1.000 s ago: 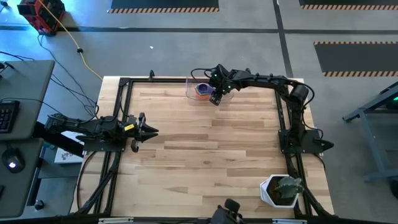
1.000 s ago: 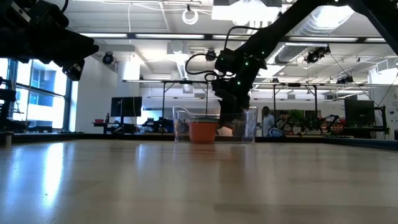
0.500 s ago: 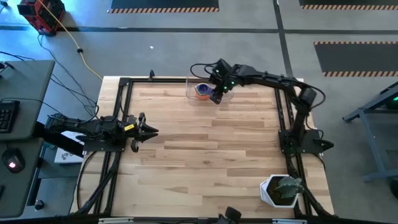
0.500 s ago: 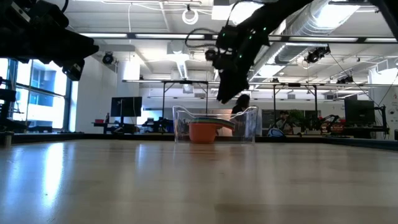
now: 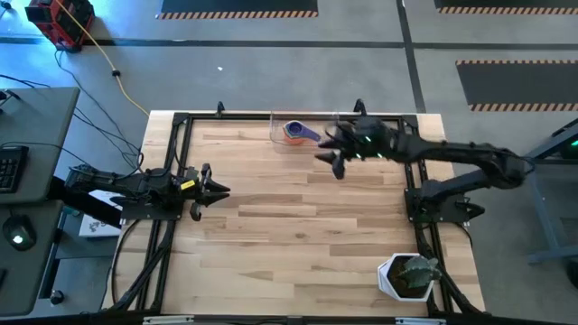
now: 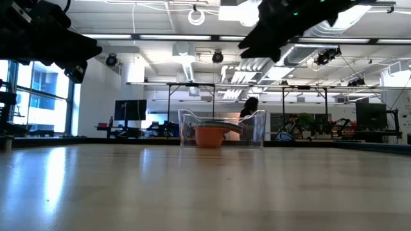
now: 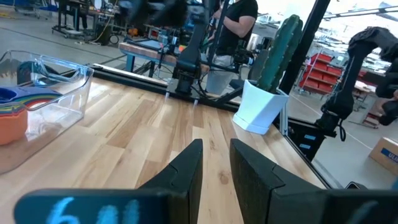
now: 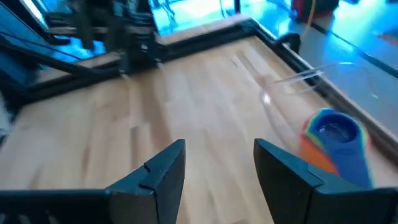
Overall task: Nest measuring cups in basket
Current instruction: Return to Home Position
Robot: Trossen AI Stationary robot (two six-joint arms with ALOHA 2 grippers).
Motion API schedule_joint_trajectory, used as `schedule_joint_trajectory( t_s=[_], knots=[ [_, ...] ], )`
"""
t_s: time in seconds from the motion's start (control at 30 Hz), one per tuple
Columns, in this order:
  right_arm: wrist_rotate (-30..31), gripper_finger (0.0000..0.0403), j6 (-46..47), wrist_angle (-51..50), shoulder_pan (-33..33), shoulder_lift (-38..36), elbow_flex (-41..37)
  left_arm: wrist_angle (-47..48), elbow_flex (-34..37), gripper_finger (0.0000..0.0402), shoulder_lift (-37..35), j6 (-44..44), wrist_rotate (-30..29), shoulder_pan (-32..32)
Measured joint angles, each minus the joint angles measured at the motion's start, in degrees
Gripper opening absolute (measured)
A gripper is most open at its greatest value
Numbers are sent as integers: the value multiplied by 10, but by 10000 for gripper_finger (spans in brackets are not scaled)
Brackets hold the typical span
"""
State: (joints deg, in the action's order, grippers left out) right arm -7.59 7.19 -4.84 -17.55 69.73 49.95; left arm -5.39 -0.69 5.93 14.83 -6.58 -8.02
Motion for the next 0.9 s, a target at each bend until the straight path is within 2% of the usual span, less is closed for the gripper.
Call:
schedule_joint_trajectory(
  t_s=[0.17,0.3,0.43,0.63,0.9],
  knots=[
    [46,181,45,66,57,-116,-127,0,0,71,0,0,0,0],
    [66,181,32,120,81,-210,-219,0,0,71,0,0,0,0],
    [59,181,-13,142,84,-309,-295,0,0,71,0,0,0,0],
    [34,181,18,143,83,-442,-381,0,0,71,0,0,0,0],
    [27,181,12,165,84,-564,-469,0,0,71,0,0,0,0]
  ],
)
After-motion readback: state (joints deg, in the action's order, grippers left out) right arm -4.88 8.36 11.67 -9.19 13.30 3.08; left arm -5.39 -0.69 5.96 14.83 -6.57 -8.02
